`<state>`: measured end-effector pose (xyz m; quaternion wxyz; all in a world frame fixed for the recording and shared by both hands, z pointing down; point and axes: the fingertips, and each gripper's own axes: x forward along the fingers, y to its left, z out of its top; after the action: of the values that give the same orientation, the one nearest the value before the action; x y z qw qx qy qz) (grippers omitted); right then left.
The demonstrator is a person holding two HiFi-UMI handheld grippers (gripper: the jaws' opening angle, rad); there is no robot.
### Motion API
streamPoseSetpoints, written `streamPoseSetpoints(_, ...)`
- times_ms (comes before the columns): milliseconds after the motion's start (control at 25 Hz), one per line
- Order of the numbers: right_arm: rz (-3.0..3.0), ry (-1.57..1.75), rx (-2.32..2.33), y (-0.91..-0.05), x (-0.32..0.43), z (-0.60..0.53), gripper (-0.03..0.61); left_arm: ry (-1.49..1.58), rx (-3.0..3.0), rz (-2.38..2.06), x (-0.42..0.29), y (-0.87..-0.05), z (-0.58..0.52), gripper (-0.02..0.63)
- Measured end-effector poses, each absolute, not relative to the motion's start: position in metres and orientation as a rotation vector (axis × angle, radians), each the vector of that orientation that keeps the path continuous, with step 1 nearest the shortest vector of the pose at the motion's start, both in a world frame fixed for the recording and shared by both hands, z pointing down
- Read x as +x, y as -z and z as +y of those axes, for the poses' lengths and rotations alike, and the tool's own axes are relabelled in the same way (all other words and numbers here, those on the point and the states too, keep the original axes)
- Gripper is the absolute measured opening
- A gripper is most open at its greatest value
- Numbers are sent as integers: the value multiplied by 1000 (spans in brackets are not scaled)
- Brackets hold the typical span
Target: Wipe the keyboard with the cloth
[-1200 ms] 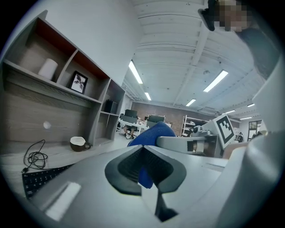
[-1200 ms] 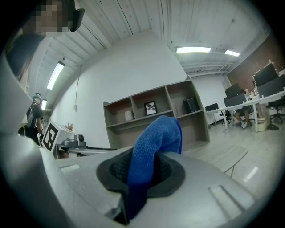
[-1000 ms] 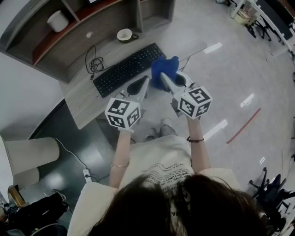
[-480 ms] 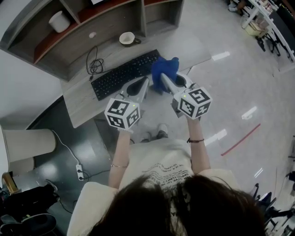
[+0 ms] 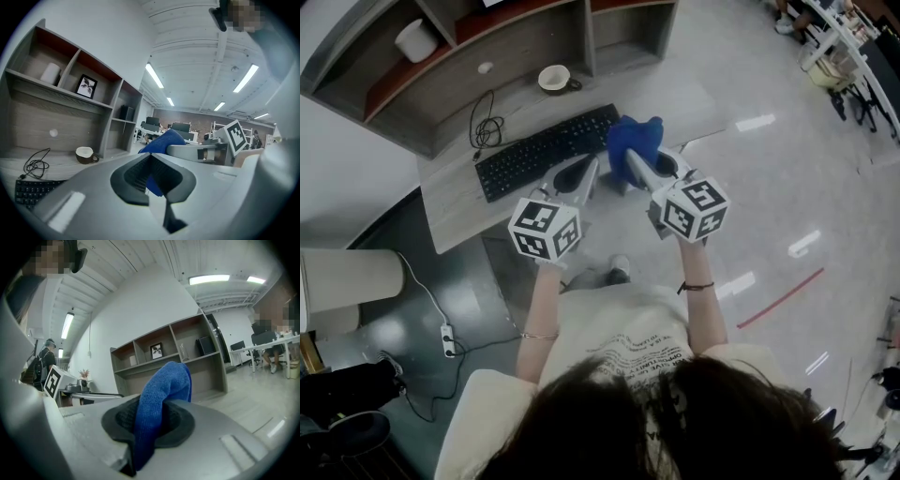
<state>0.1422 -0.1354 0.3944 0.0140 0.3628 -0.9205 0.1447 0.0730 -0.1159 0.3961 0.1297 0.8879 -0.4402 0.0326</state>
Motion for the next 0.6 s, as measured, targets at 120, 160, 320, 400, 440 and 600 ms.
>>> streamPoseSetpoints(120,-2864,-463,1117,-397,143,-138,58,-102,2572,-1285,76,-398,-118,2)
streamPoseSetpoints(160,-2864,-467,1113,-398,143,-140,58,-103,2568,-1286,76,-399,-119,2)
streamPoseSetpoints(320,-2867,-483,1105,-401,140,-147,58,-113,2555,-1281,76,-403,-126,2)
streamPoseSetpoints(400,-2861,-489,1111,-403,139,-152,58,-116,2552,-1273,76,-406,-130,2)
streamPoseSetpoints(440,-2857,-489,1119,-404,139,-154,58,-115,2552,-1268,76,-407,-132,2)
streamPoseSetpoints(600,-2840,-496,1143,-408,137,-165,58,-118,2548,-1245,73,-413,-145,2)
